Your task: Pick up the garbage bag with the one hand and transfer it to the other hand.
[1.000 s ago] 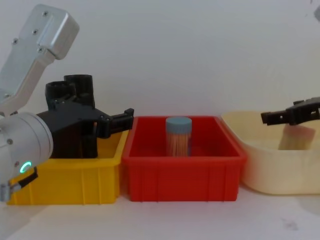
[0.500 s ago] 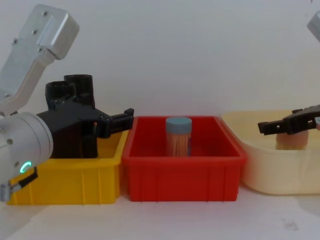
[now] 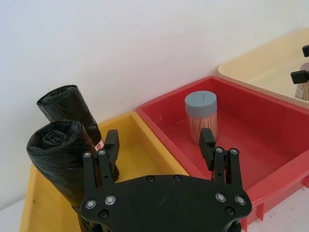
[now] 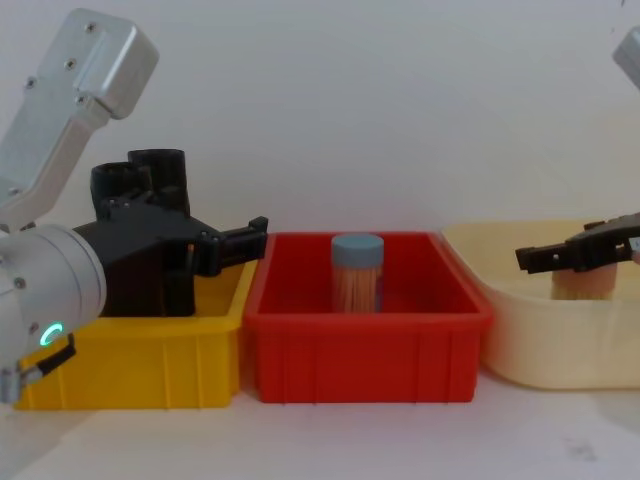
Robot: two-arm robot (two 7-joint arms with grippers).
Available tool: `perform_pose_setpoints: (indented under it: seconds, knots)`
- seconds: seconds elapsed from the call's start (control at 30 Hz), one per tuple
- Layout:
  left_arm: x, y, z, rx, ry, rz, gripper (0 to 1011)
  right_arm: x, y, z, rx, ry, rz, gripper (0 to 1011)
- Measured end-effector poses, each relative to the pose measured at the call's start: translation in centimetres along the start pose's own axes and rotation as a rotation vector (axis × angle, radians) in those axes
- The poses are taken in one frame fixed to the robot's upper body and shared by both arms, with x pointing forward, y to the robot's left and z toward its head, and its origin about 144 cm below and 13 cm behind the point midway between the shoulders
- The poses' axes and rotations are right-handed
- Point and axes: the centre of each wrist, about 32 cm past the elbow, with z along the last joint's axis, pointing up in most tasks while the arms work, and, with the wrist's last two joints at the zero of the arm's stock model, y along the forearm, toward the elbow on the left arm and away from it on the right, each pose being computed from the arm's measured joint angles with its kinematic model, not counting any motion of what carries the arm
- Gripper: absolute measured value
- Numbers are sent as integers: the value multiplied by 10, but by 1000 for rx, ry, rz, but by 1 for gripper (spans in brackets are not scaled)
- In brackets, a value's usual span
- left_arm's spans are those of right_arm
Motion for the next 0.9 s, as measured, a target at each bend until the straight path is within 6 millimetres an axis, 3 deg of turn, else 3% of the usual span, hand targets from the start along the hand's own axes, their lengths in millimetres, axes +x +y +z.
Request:
perform_pose_setpoints:
  seconds: [0.9]
  knots:
    - [7,0,7,-11,0,-56,1001,-1,-2,0,3,1,-1,1001]
